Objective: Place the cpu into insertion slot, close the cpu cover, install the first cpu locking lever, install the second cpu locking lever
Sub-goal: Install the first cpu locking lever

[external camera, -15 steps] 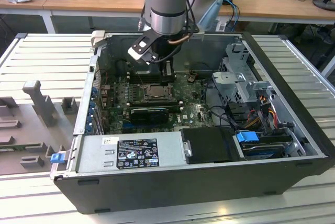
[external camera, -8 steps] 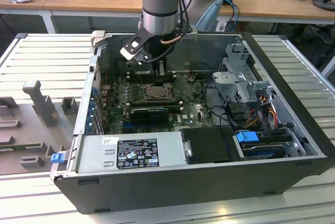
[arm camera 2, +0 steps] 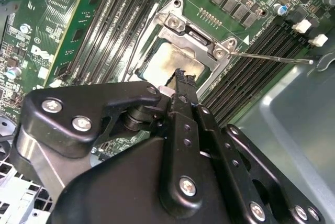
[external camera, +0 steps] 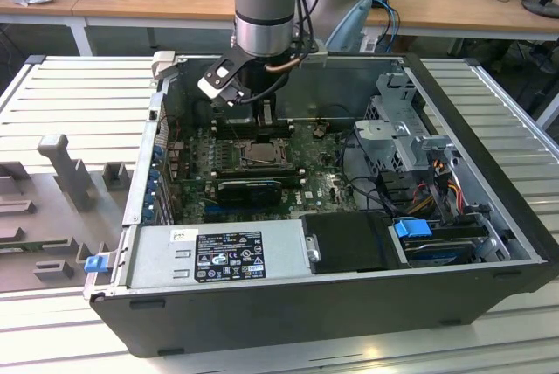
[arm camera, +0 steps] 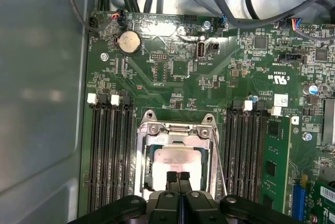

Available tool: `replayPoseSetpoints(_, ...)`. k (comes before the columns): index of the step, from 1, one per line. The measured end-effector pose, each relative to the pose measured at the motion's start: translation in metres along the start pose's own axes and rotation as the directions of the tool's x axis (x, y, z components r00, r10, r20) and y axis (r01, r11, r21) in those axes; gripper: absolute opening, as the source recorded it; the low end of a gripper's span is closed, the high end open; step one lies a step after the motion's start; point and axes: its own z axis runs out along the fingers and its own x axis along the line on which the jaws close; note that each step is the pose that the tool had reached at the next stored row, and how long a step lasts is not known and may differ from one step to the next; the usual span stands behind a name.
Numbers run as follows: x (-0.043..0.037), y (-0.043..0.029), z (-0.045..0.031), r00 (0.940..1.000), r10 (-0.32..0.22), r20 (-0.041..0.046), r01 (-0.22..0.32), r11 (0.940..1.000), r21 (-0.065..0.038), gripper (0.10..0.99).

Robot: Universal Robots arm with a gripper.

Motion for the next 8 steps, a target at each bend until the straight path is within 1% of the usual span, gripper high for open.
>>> replayPoseSetpoints(5, 0.0001, 0.0001, -0.0037, 1.0, 0.0, 0.0, 0.0, 1.0, 0.0, 0.106)
replayPoseSetpoints(8, 0.0001, 0.0002, -0.0093, 1.0, 0.0, 0.0, 0.0, 1.0, 0.0, 0.106)
